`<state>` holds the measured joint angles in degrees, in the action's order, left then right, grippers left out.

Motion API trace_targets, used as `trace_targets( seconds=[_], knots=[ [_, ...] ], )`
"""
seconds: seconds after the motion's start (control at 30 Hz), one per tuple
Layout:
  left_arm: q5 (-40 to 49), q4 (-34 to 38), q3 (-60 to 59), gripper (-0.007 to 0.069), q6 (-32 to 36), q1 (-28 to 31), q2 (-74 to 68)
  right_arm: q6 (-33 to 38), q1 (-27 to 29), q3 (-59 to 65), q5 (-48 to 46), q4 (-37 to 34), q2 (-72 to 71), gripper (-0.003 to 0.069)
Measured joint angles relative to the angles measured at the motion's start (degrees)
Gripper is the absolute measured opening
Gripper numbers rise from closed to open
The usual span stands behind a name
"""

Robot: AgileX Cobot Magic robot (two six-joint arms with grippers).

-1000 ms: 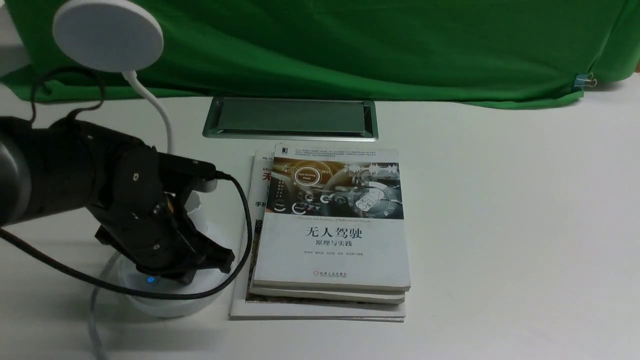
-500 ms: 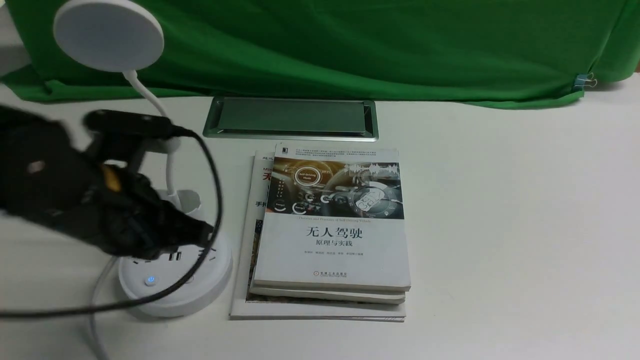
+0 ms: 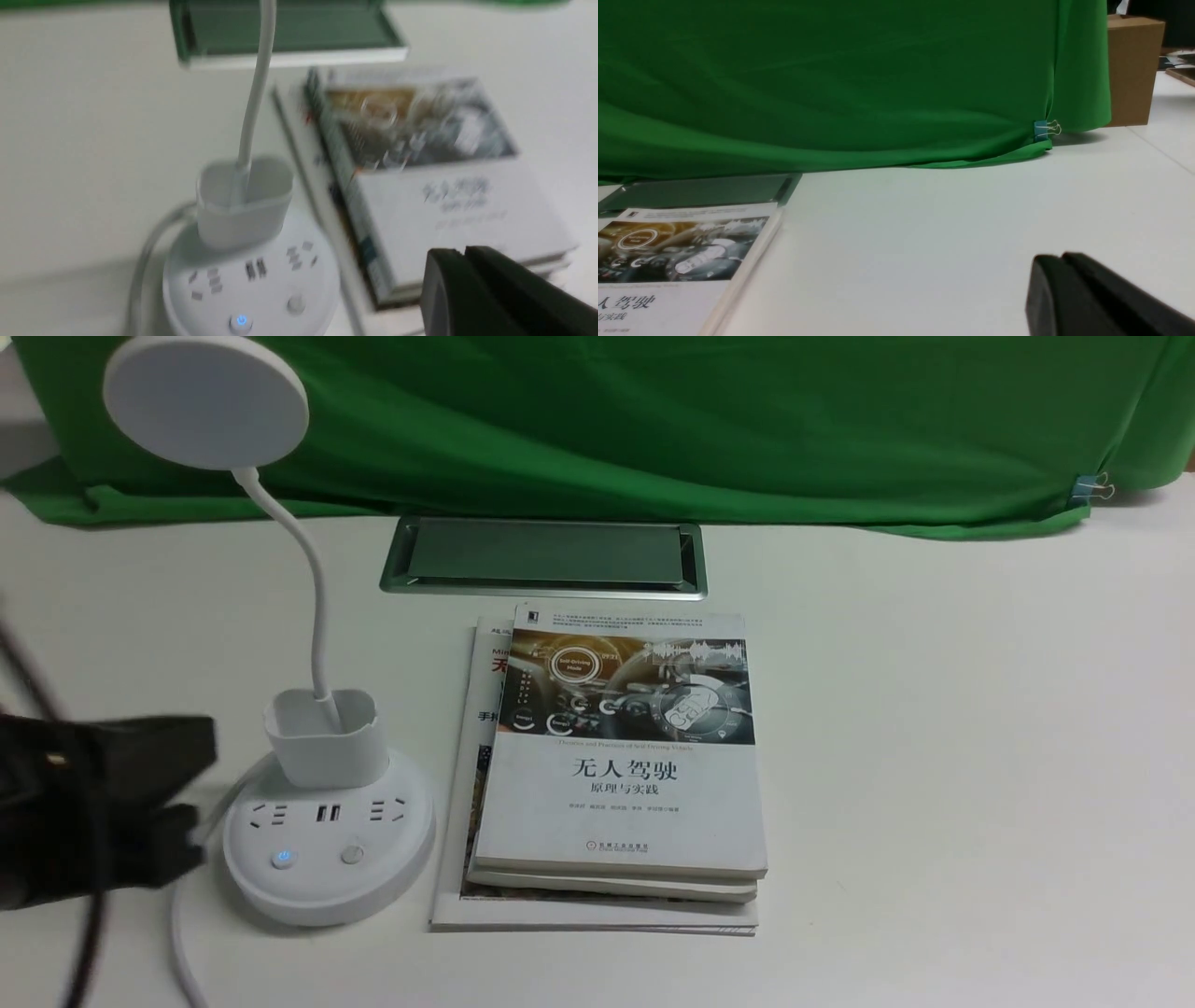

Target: Turn off the desk lamp on the white desktop by hand.

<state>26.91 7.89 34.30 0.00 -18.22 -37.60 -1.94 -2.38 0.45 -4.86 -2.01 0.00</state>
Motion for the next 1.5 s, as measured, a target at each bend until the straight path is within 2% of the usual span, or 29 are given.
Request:
trace_targets(
  seconds=[0.43,0.6,0.73,0.93,1.13,1.27,1.5],
  knots=[
    [-0.2,-0.6,-0.3,0.0008,0.9,0.0,5.6,0.0,0.0,0.0,0.0,0.0,0.0,0.0036],
    [-5.1,0.5,-4.3,0.0008,11.1,2.8,12.4,0.0,0.0,0.0,0.0,0.0,0.0,0.0036],
    [-6.6,0.7,-10.9,0.0008,15.0,6.0,20.0,0.0,0.0,0.0,0.0,0.0,0.0,0.0036],
    [-6.1,0.6,-21.9,0.0008,15.6,11.2,31.3,0.0,0.0,0.0,0.0,0.0,0.0,0.0036],
    [-6.3,-0.9,-32.7,0.0008,15.8,12.5,36.6,0.0,0.0,0.0,0.1,0.0,0.0,0.0036],
    [-8.3,-4.4,-34.7,0.0008,15.8,12.5,37.5,0.0,0.0,0.0,0.0,0.0,0.0,0.0036],
    [-10.5,-5.4,-34.7,0.0013,15.4,12.5,37.7,0.0,0.0,0.0,0.0,0.0,0.0,0.0036]
  ],
)
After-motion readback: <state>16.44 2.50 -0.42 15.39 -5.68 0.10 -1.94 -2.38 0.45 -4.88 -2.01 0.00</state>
